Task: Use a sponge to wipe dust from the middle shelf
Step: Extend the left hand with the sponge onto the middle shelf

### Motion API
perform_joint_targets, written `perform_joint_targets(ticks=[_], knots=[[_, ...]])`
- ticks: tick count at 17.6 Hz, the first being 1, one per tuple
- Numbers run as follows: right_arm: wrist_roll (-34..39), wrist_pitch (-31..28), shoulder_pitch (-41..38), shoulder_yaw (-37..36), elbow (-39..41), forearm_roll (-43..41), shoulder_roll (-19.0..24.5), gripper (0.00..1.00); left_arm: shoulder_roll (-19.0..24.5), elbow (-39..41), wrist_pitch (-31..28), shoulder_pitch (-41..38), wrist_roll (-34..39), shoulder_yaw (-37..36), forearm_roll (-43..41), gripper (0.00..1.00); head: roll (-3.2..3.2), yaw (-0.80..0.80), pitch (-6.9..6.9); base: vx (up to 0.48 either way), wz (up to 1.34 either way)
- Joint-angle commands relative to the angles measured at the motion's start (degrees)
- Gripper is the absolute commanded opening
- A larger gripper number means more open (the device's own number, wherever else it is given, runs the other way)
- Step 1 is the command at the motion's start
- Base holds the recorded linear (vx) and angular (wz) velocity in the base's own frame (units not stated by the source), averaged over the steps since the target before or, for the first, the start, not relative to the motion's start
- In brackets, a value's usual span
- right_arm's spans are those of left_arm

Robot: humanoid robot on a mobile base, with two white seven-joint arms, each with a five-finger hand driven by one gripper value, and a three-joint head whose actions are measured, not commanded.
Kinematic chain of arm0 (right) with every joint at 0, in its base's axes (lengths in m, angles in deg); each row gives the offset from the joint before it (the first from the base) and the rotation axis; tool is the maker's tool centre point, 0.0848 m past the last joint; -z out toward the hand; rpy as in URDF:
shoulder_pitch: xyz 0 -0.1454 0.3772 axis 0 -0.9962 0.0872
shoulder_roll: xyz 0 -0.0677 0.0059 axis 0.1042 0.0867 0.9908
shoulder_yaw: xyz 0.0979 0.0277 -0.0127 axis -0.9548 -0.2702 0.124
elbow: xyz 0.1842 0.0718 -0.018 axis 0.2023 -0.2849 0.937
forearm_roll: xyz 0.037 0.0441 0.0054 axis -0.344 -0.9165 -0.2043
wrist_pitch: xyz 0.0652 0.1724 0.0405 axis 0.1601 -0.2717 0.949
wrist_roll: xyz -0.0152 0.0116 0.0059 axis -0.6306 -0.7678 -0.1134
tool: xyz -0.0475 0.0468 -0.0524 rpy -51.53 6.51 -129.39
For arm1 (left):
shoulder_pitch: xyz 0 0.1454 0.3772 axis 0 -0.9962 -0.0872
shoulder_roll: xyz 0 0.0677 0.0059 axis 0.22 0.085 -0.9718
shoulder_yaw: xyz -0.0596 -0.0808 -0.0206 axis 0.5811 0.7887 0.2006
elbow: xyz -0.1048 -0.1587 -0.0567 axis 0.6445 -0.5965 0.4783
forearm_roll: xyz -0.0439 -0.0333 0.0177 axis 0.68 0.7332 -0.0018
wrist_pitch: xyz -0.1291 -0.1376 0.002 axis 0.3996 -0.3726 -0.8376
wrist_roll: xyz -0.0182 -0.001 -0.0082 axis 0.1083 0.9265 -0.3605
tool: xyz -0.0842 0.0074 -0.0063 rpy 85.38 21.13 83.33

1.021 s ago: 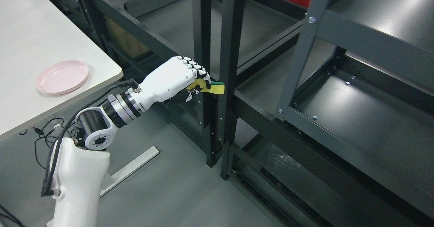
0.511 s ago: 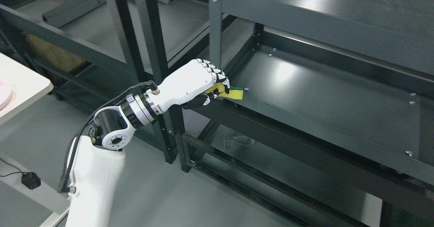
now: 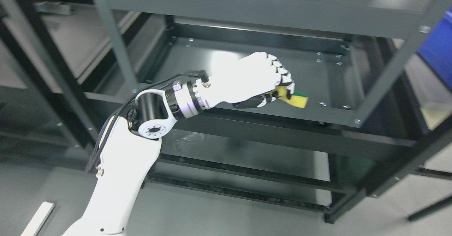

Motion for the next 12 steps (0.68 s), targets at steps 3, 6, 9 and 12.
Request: perform_joint_targets(ticks=[3,6,9,12], knots=[[0.02,-0.04,0.03,-0.01,1.0,0.0,-1.0,1.0,0.06,0.7,-0.05,14.97,0.36,-10.1,4.75,0.02,0.0,0.0,0.0,-0.033,-0.57],[0.02,-0.04,0.03,0.0,1.0,0.0,-1.0,1.0,0.06,1.67,-0.05,21.82,-0.07,-7.12,4.4,0.01,0.0,0.0,0.0,0.008,-0.31],[0.02,-0.04,0.03,-0.01,1.0,0.0,-1.0,1.0,0.06,1.76,-0.05,25.34,-1.04,-4.04,3.78,0.01,0.0,0.0,-0.01,0.004,-0.06],[0.02,-0.04,0.03,-0.01,1.0,0.0,-1.0,1.0,0.06,1.93,-0.05,23.7,-4.55,-4.29,5.01,0.01,0.0,0.0,-0.01,0.011,0.15]])
